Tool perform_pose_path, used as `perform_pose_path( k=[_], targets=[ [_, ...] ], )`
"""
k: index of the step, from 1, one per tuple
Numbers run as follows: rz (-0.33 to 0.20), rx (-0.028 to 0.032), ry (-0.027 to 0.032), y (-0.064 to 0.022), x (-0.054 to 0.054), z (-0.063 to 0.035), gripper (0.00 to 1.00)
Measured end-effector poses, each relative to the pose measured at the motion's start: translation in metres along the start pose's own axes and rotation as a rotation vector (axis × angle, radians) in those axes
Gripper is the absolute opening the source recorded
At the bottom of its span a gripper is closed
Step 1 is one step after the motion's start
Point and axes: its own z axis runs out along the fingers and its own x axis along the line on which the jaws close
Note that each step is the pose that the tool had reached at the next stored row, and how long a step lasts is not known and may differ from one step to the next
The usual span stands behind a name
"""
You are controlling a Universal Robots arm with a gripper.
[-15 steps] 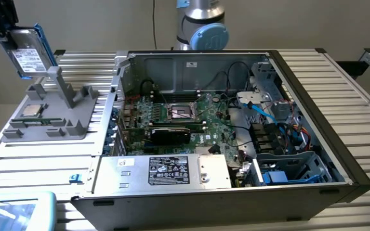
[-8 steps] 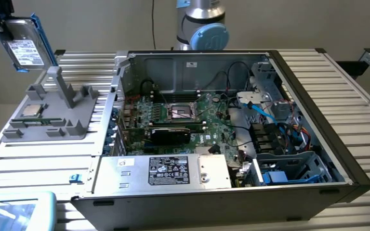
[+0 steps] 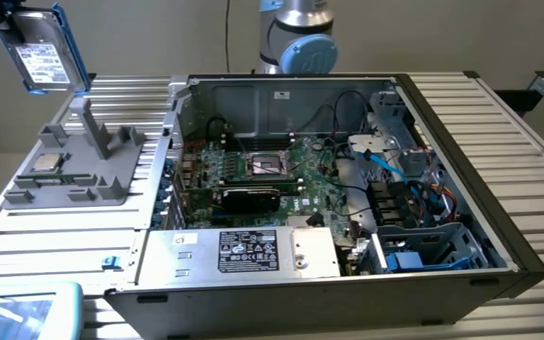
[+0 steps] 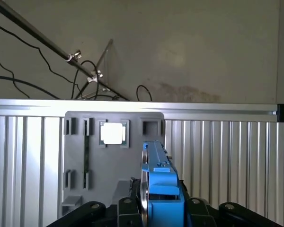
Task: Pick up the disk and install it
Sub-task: 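Pick up the disk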
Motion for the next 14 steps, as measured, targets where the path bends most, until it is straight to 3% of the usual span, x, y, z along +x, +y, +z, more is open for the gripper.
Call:
perform_pose_path(
  k=[14],
  targets=[
    [0.000, 0.0000, 0.0000, -0.0361, 0.000, -0.0359, 0.37]
  ],
)
